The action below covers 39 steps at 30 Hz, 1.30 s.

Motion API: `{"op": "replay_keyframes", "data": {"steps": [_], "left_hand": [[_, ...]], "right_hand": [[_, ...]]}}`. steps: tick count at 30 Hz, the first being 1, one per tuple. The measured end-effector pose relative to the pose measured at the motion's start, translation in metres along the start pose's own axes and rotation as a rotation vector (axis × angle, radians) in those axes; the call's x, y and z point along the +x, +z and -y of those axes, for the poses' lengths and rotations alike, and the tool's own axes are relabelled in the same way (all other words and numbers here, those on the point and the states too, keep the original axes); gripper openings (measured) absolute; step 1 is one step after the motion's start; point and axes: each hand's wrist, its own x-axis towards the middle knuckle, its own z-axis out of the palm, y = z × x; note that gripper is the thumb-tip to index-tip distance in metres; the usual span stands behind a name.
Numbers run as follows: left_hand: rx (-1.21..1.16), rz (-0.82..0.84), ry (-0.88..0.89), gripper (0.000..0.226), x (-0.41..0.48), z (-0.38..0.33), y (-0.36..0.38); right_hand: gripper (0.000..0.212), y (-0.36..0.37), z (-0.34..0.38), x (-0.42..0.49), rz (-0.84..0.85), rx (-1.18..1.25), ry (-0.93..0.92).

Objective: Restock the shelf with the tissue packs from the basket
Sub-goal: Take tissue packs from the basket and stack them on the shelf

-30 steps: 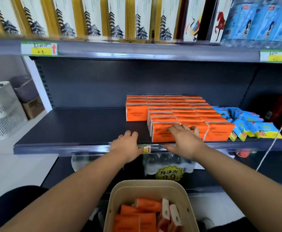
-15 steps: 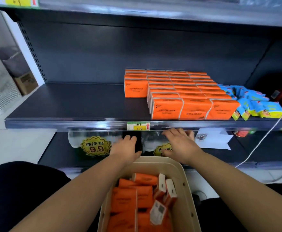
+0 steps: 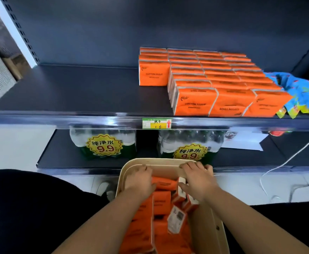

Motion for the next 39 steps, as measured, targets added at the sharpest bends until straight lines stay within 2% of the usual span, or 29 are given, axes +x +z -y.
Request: {"op": "replay_keyframes", "data": {"steps": [4,8,14,16,19,22,26,34,39], "left_hand": [[-0.009,0.046,-0.04,0.047,0.006,0.008,0.016],[-0.016,0.093,-0.043,0.057,0.011,0.017,0.031],[-0.068,0.2,-0.068,0.061,0.013,0.028,0.047],[-0.1,0.245,-0.079,0.067,0.011,0.031,0.053],[-0.082,0.266,-0.077,0.065,0.012,0.037,0.06],[0.008,0.279,-0.041,0.064,0.012,0.041,0.066],[0.1,0.27,-0.016,0.064,0.012,0.043,0.075],[0.204,0.275,-0.022,0.057,0.01,0.038,0.077],[0.271,0.267,0.032,0.065,0.009,0.038,0.072]], "right_hand": [[0.057,0.027,-0.009,0.0,0.091,0.044,0.053],[0.064,0.052,-0.009,0.001,0.194,0.081,0.089],[0.058,0.084,0.002,0.007,0.258,0.077,0.043],[0.053,0.09,0.008,0.01,0.263,0.074,0.015],[0.051,0.098,0.016,0.015,0.245,0.079,-0.031],[0.059,0.103,0.022,0.02,0.225,0.096,-0.042],[0.066,0.108,0.022,0.027,0.2,0.123,0.004],[0.06,0.115,0.023,0.043,0.182,0.202,0.092],[0.056,0.112,0.024,0.053,0.162,0.238,0.118]]}}
